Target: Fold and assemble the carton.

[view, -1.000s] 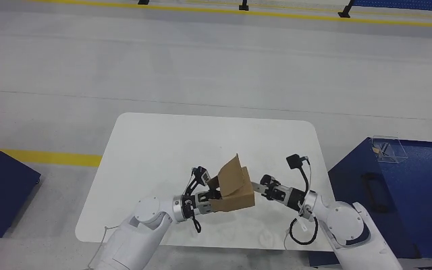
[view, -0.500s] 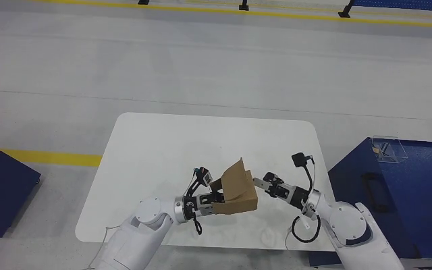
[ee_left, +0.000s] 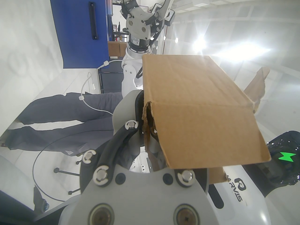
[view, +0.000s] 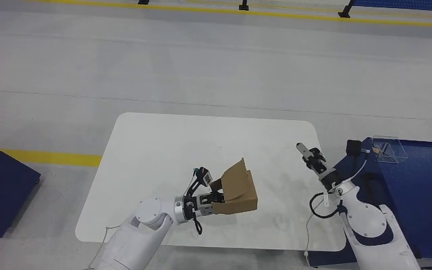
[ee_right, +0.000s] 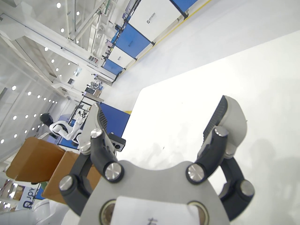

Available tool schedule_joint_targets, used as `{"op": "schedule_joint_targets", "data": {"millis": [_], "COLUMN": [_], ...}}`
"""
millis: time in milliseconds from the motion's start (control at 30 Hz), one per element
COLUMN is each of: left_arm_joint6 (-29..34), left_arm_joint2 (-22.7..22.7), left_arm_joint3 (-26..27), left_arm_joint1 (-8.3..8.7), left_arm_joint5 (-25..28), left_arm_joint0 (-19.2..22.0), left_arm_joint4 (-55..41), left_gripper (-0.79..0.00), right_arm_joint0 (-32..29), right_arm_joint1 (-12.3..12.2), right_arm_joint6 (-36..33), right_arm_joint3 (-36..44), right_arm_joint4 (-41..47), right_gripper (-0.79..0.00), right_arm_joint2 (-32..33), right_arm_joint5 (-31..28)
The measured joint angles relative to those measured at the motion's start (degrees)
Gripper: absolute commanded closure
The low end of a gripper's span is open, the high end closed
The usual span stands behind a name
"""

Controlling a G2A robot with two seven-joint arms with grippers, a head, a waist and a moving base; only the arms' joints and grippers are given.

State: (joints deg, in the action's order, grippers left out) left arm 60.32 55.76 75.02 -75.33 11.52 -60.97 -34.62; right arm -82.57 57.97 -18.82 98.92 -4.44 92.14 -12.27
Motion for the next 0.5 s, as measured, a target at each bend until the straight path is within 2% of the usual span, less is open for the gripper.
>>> {"op": "schedule_joint_targets", "data": {"millis": [67,500], "left_arm_joint6": [0.0,0.0], "left_arm_joint2": [0.0,0.0], "left_arm_joint3": [0.0,0.0], "left_arm_joint1": [0.00,0.00], "left_arm_joint5": [0.0,0.0], "left_arm_joint0": [0.0,0.0], "left_arm_joint4": [0.0,0.0], "left_gripper": [0.000,0.000], "right_arm_joint0": [0.3,0.2], "right_arm_joint1": [0.0,0.0], "right_arm_joint6": [-0.7,-0.7], "right_arm_joint3": [-0.5,-0.4], "right_arm_joint4": [2.1,1.5], "right_gripper": [-0.785,-0.785], "right_arm_joint2": [0.1,0.1], "right_arm_joint5": [-0.9,-0.6]}}
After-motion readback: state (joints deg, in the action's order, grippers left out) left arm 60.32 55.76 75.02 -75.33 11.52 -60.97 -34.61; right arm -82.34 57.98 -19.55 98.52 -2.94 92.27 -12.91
